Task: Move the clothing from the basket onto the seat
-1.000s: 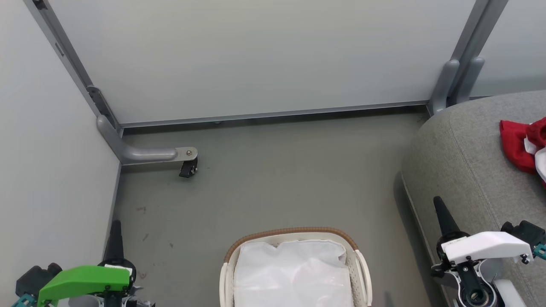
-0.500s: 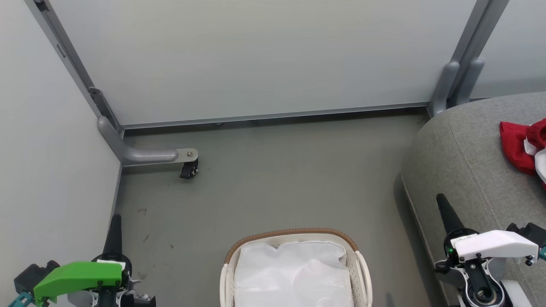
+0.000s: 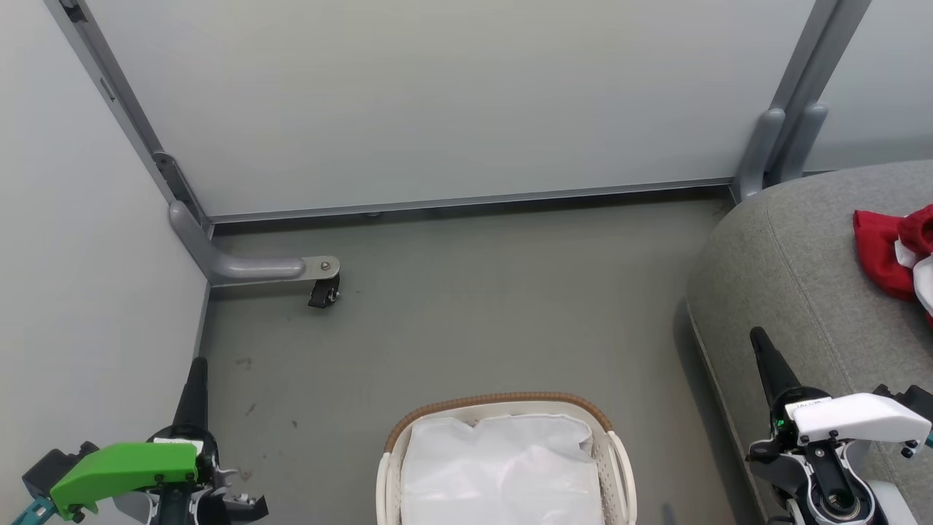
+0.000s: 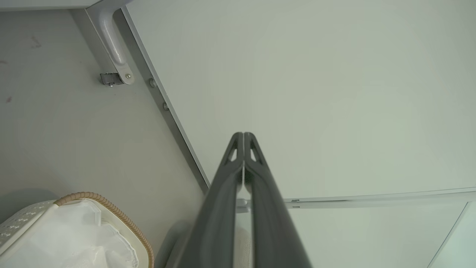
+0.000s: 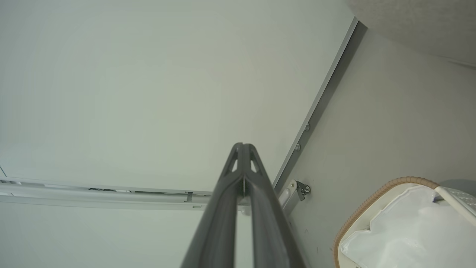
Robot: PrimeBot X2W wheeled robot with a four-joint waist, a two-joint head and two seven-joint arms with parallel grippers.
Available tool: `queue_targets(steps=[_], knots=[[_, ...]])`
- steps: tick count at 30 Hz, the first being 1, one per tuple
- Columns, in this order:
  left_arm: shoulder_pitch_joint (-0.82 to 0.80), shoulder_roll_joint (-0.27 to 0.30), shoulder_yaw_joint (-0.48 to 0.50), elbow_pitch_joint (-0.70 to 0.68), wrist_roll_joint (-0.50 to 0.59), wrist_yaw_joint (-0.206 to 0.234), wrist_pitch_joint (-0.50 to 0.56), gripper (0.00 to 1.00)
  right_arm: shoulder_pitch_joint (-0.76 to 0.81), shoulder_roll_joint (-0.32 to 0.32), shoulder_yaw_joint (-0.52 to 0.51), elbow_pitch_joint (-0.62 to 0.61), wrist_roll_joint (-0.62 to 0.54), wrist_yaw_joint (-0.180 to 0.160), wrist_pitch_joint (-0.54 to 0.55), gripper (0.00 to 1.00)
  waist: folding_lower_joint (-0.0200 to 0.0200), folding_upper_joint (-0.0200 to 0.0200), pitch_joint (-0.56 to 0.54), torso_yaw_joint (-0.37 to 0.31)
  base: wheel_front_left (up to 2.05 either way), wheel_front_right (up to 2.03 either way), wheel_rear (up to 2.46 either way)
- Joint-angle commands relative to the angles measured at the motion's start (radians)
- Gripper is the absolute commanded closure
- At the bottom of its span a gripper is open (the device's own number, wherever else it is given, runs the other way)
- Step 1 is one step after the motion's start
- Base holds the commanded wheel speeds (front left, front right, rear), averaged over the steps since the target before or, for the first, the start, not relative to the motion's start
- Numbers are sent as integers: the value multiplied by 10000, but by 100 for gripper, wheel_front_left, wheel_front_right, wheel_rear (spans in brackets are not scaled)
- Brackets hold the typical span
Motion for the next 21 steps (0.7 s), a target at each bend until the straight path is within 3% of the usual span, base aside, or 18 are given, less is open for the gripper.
queue_targets(steps=[1, 21], knots=[[-214, 76, 63, -73, -201, -28, 67, 100, 126, -18, -55, -121, 234, -4, 81, 100, 0, 0, -6, 2, 0, 0, 0], [-330, 80, 139, -200, -1612, -33, 462, 100, 223, 2, -263, -381, 1702, -5, 478, 100, 0, 0, -88, 22, 0, 0, 0]])
